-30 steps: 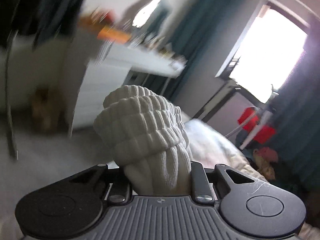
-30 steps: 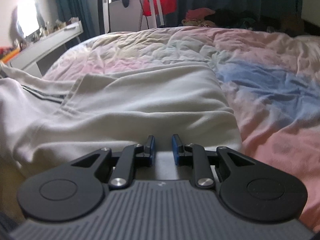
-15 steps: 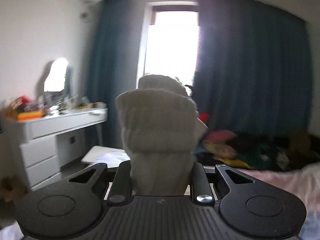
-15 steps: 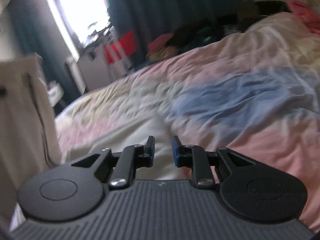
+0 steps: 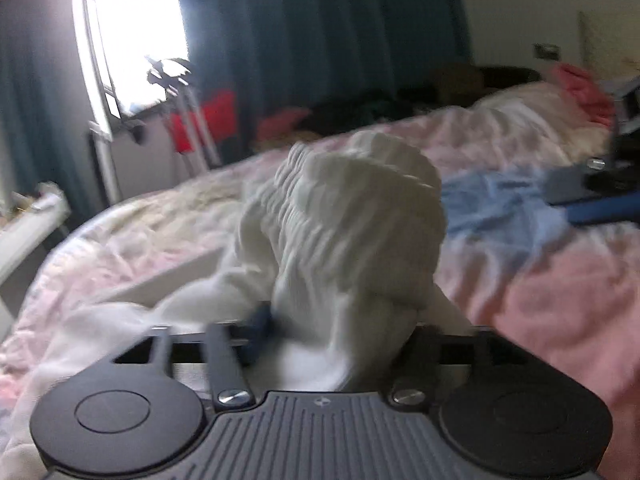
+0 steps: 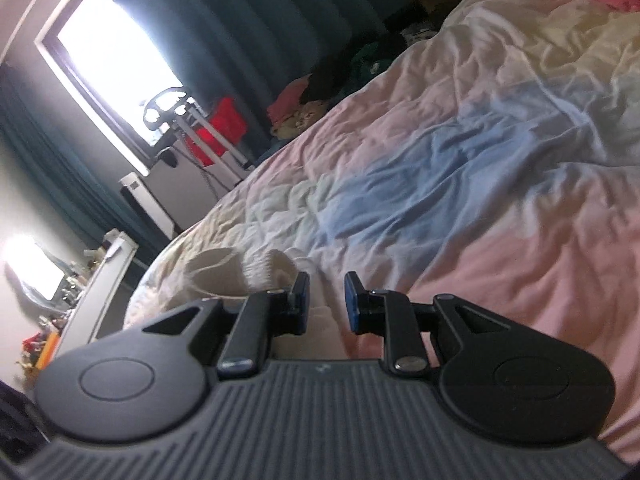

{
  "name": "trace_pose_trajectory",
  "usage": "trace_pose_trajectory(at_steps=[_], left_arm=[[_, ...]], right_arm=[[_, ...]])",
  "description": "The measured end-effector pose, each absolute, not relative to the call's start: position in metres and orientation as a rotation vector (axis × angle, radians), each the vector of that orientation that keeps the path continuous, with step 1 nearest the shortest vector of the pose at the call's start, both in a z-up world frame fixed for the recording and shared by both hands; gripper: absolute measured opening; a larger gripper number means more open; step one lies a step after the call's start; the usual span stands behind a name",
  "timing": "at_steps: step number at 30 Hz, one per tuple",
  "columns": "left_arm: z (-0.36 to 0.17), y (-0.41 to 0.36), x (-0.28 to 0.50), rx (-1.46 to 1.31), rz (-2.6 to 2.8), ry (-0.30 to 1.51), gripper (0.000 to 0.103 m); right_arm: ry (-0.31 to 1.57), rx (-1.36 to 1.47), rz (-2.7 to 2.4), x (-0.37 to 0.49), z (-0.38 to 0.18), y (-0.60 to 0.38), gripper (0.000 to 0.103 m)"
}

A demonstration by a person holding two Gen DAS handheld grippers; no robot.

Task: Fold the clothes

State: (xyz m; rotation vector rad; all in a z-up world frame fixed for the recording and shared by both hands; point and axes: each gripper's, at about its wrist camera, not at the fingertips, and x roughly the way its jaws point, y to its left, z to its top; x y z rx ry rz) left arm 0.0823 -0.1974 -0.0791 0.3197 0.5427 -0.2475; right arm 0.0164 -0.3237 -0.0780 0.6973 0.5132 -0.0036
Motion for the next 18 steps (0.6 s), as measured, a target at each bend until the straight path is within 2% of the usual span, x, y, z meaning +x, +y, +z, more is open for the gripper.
trace_pose_trajectory(at_steps=[1,2,10,11,13,14,15,18], left_arm=[[-0.078,-0.189,0.081,0.314,-0.277,0.56,0.092],[-0.075,-0.182,0.075,0.305,-0.307,0.576,0.096],[-0.057,-0.1,0.047,0.148,-0.333,0.62,0.1],[-0.055,-0.089,0.044,0.126,-0.329,0.622,0.1],[-0.051,-0.067,0.038,0.081,-0.321,0.627,0.103],[-0.049,-0.056,0.036,0.059,-0.317,0.629,0.103],[-0.047,-0.045,0.033,0.036,-0.312,0.631,0.103],[-0.041,-0.025,0.033,-0.029,-0.274,0.622,0.103]], right_arm=[[0.513,0.697,0.007,0.018,-0.078,-0.321,0.022],[0.512,0.696,0.017,0.019,-0.077,-0.319,0.023],[0.488,0.746,0.054,0.014,-0.076,-0.314,0.024],[0.488,0.763,0.055,0.014,-0.077,-0.314,0.029],[0.495,0.822,0.067,0.016,-0.082,-0.316,0.051],[0.499,0.853,0.073,0.017,-0.085,-0.316,0.07],[0.504,0.88,0.082,0.018,-0.088,-0.316,0.082],[0.529,0.921,0.139,0.024,-0.095,-0.308,0.083]])
